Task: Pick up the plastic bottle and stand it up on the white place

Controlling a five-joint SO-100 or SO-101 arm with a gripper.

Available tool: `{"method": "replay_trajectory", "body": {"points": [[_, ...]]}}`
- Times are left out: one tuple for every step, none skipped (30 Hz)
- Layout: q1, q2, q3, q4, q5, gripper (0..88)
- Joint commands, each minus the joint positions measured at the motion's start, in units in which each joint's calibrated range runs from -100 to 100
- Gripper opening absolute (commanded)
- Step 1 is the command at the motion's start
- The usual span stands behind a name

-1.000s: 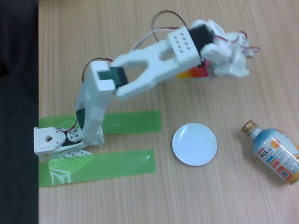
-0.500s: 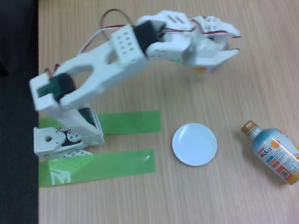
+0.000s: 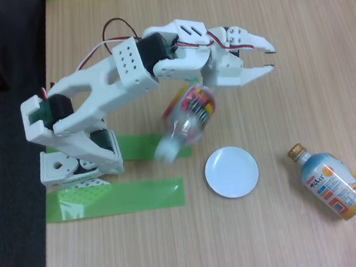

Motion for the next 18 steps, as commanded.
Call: {"method": "replay_trajectory", "body": {"points": [[0.6, -1.8, -0.7, -0.8, 0.1, 9.4], [0.6, -1.8, -0.9, -0.9, 0.1, 9.4], [1.0, -1.9, -0.9, -0.9, 0.0, 9.5], [2.0, -1.9, -0.9, -0.9, -0.2, 9.5], [3.1, -1.9, -0.9, -0.9, -0.3, 9.5], [4.4, -1.9, -0.9, -0.9, -0.3, 9.5], [5.8, -1.9, -0.5, -0.9, -0.4, 9.5], [7.3, -1.9, -0.2, -0.9, -0.5, 9.5], [8.9, -1.9, -0.1, -0.9, -1.2, 9.5], [10.4, -1.9, -0.1, -0.9, -2.5, 9.5], [11.8, -1.9, -0.1, -0.7, -4.2, 9.5], [13.0, -1.9, -0.1, -0.5, -6.3, 9.5], [13.9, -1.9, -0.1, -0.2, -8.4, 9.5], [14.6, -2.0, -0.1, -0.1, -10.6, 9.5], [15.4, -2.0, -0.1, -0.1, -13.0, 9.5], [16.0, -2.1, -0.1, -0.1, -15.6, 9.5], [16.4, -2.5, -0.1, -0.1, -18.5, 9.5], [16.7, -3.5, 0.0, 0.0, -21.4, 9.5]]}}
